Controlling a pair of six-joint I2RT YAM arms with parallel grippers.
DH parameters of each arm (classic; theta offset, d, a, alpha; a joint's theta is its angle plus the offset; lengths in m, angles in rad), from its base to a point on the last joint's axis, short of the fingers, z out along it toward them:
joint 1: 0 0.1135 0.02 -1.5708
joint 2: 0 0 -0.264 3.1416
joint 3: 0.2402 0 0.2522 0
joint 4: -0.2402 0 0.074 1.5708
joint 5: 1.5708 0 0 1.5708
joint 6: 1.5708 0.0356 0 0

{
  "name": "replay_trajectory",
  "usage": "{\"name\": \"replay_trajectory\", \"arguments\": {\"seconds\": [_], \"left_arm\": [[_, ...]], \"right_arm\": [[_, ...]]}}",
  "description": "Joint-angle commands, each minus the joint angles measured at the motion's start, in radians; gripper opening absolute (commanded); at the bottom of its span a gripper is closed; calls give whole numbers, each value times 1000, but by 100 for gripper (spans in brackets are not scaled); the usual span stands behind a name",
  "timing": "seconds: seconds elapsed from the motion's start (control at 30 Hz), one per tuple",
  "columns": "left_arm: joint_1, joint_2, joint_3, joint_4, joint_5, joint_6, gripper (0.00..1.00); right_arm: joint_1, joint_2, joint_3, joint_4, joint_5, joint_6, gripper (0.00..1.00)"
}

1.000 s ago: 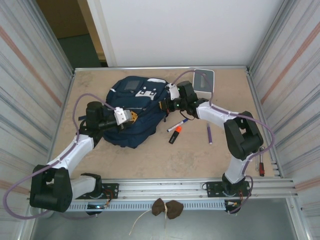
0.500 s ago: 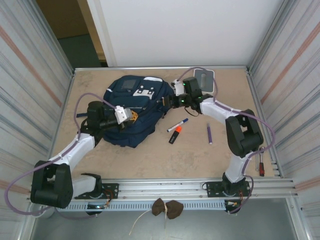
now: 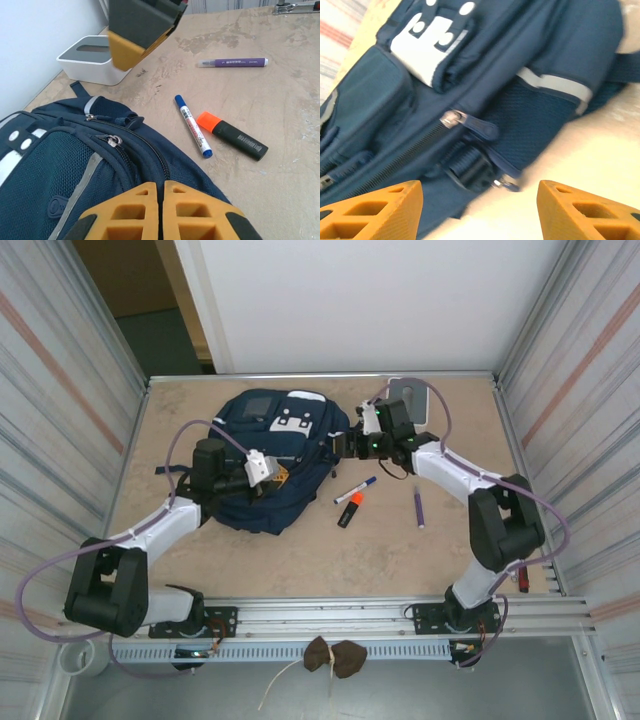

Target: Pack the student bag

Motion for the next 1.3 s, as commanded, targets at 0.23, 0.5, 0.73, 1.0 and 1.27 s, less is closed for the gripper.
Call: {"name": "replay_trajectory", "arguments": {"seconds": [0.23,0.5,0.73,1.0,1.27], "left_arm": [[-7,-5,20,-29,-49,-32,3],[-10,27,21,-14,-38,-38,3],[-11,60,34,-15,-67,-51,3],[28,68,47,-18,-127,-98,4],[14,60,44,-20,-76,-84,5]], "right_arm": [[-45,223,209,133,-81,169,61],[-34,529,528,113,-44,310,61],[-20,647,729,-38,-30,269,22],[-62,464,497,21,37,207,0],[-56,385,362,53,122,189,34]]}}
